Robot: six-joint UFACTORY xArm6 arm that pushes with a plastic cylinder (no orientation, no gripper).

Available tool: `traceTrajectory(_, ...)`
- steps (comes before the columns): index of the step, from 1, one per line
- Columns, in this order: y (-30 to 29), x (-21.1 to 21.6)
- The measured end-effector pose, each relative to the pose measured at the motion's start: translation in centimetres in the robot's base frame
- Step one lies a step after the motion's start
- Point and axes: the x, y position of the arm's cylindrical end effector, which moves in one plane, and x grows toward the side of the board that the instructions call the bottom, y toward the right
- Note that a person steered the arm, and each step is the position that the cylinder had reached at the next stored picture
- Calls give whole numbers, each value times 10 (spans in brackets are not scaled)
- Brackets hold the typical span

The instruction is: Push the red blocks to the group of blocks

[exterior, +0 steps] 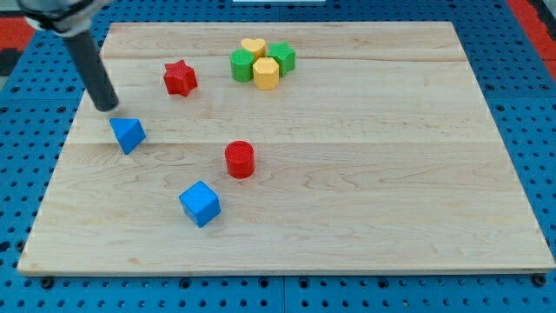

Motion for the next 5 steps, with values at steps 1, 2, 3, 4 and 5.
traceTrajectory(1,2,-33)
traceTrajectory(2,51,-33)
traceTrajectory(3,65,-42)
traceTrajectory(4,93,-42)
traceTrajectory(5,140,-26)
